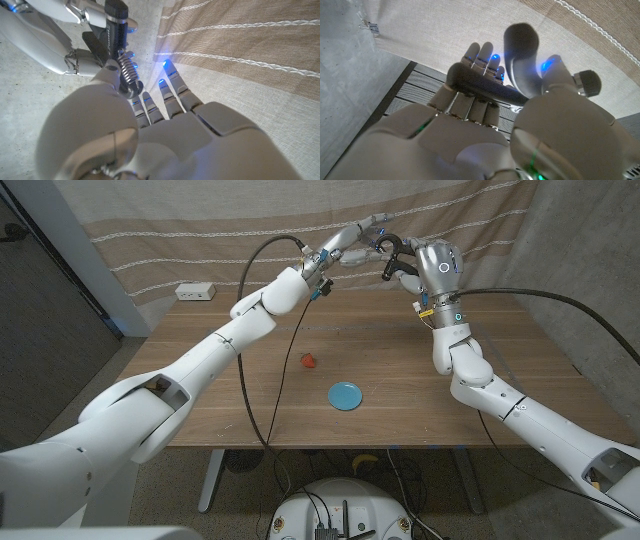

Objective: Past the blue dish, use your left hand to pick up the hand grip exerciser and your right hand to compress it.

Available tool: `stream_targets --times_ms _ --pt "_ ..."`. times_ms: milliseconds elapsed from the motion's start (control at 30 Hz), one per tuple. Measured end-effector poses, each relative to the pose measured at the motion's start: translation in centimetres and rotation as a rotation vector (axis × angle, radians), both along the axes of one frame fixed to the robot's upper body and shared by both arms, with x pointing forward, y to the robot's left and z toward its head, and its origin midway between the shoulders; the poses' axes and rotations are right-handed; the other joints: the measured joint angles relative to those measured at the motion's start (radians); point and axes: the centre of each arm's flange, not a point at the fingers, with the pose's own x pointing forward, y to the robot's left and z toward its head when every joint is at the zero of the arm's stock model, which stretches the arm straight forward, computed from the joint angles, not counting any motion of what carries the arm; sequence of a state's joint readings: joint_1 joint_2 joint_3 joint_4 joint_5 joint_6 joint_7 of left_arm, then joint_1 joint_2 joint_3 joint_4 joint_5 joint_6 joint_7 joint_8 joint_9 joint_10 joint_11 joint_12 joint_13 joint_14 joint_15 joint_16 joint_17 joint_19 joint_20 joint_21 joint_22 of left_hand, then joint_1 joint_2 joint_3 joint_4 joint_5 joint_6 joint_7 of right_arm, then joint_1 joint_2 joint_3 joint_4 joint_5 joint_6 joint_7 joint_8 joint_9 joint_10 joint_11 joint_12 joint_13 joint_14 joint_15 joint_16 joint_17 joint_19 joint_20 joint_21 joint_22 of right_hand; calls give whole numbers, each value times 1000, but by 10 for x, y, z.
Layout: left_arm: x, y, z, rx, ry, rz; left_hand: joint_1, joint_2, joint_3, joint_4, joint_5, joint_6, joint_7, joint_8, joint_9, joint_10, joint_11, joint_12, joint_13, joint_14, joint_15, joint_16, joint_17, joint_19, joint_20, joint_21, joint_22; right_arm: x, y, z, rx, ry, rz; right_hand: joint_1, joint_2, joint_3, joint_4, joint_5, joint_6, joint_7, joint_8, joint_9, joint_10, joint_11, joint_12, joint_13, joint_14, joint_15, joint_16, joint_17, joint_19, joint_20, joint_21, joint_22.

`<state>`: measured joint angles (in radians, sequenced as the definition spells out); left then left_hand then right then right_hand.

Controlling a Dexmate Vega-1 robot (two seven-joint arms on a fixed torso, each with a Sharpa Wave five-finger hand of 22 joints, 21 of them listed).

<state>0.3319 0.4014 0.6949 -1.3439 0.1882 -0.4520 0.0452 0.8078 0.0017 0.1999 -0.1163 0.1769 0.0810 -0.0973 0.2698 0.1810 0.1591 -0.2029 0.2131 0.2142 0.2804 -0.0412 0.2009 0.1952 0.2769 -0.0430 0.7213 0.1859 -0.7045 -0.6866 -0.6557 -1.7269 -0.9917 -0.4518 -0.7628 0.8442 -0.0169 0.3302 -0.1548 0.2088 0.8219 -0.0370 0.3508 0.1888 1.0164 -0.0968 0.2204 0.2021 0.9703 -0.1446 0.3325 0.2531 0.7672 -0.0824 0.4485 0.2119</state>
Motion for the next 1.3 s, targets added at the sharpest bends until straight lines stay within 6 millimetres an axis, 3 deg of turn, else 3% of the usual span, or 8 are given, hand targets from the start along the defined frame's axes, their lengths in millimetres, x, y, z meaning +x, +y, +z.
stream_targets --times_ms 133,267,400,700,900,1067,1300 --pt "0 4 1 -3 -12 -15 -54 -10 -21 21 0 14 14 -8 0 17 17 7 -1 0 0 0 1 -7 7 -6 0 2 0 1 -1 -2 0 0 0 0 0 0 0 0 -8 0 -2 -2 -8 3 -10 2 -10 0 -9 -1 0 0" --pt "-4 9 4 -19 -36 -46 -130 -10 -48 48 5 36 6 -12 0 24 49 9 -1 0 0 3 3 -14 14 -19 0 4 0 2 0 -6 1 0 0 -12 12 7 0 0 -9 5 -2 -2 -8 9 -13 5 -17 4 -9 0 18 5" --pt "-8 18 9 -57 -59 -88 -209 -7 -74 75 9 92 -24 -12 0 59 79 24 -1 11 0 12 7 -20 20 -27 0 6 0 3 6 -14 3 0 0 -20 20 13 0 0 -15 9 -9 -9 -17 14 -15 7 -19 10 58 -12 52 4" --pt "-10 38 10 -162 -61 -193 -333 26 -98 136 16 187 -34 -11 3 127 106 40 -1 61 0 32 7 0 40 -27 1 9 -1 5 21 -7 16 0 0 -24 24 32 -10 -10 -33 22 -18 -18 -17 34 0 0 -19 33 164 -45 105 -13" --pt "-11 52 10 -250 -40 -265 -367 47 -101 152 23 220 -39 -11 3 146 114 43 -5 68 0 36 7 4 43 -27 3 11 -3 8 28 22 30 0 0 -22 22 39 -10 -10 -35 32 -25 -25 -17 48 10 2 -19 48 211 -61 130 -17" --pt "-7 60 8 -288 -18 -288 -380 60 -99 158 23 225 -44 -11 3 146 114 43 -5 74 -5 36 7 8 47 -27 3 13 -4 11 31 48 44 0 0 -16 16 43 -12 -12 -39 37 -30 -31 -17 64 78 -19 19 80 259 -79 159 -20" --pt "-3 68 7 -329 -4 -304 -389 62 -99 166 23 234 -46 -11 3 146 114 43 -5 74 -5 36 7 8 47 -27 3 16 -5 16 31 79 67 0 0 3 -3 47 -6 -6 -42 42 -41 -19 -17 63 136 -7 71 122 298 -96 206 -5"
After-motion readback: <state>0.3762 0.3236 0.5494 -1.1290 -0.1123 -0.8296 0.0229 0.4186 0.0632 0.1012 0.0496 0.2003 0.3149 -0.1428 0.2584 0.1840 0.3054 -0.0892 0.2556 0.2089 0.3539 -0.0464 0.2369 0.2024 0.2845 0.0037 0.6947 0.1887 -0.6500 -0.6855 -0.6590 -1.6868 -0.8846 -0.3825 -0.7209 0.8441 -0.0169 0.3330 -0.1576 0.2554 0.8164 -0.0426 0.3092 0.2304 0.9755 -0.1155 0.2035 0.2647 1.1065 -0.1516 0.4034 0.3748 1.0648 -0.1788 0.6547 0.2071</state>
